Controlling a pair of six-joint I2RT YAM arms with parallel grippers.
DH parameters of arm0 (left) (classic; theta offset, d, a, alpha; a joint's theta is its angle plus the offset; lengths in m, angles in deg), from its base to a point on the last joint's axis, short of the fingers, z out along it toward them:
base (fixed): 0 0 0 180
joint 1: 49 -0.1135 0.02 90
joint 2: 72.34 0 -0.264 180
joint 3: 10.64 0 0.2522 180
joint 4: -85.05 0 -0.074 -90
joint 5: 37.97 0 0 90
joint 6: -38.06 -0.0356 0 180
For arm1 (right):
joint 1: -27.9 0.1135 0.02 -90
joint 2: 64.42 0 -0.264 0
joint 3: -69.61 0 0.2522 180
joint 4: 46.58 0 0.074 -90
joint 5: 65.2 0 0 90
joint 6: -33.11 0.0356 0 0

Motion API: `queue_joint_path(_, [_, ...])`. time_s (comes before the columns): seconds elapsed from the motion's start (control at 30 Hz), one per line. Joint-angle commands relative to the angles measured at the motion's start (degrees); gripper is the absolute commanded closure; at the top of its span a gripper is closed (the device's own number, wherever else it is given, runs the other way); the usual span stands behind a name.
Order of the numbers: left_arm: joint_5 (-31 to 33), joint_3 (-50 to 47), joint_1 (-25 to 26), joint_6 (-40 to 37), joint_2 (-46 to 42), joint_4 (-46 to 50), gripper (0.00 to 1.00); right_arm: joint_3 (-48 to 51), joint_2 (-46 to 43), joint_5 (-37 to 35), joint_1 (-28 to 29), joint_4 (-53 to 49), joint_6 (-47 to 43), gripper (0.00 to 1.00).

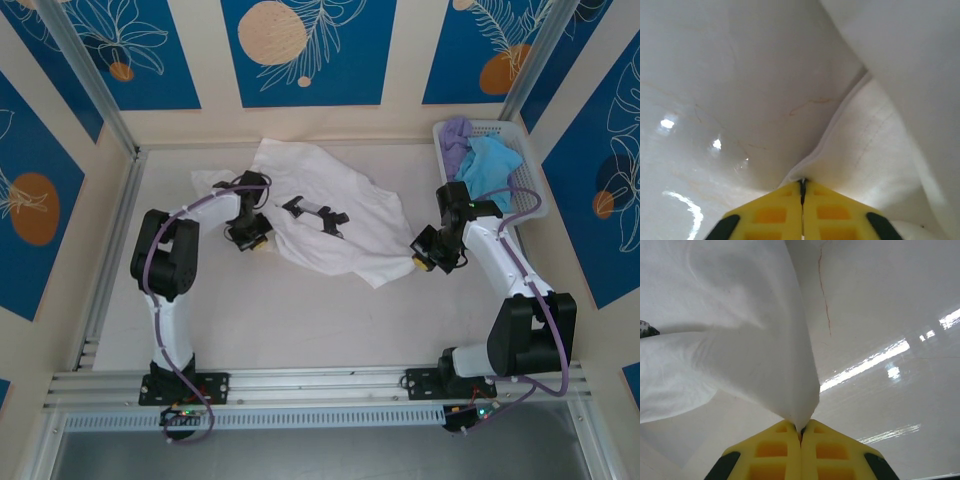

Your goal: Fold and stack the t-shirts

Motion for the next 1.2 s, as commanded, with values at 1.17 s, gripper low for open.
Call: queue_joint_path(1.17, [23.6, -5.4, -3.3, 1.4, -50.8, 20.7, 1.00, -8.1, -7.5, 3.0, 1.6, -1.5, -0.6, 1.00])
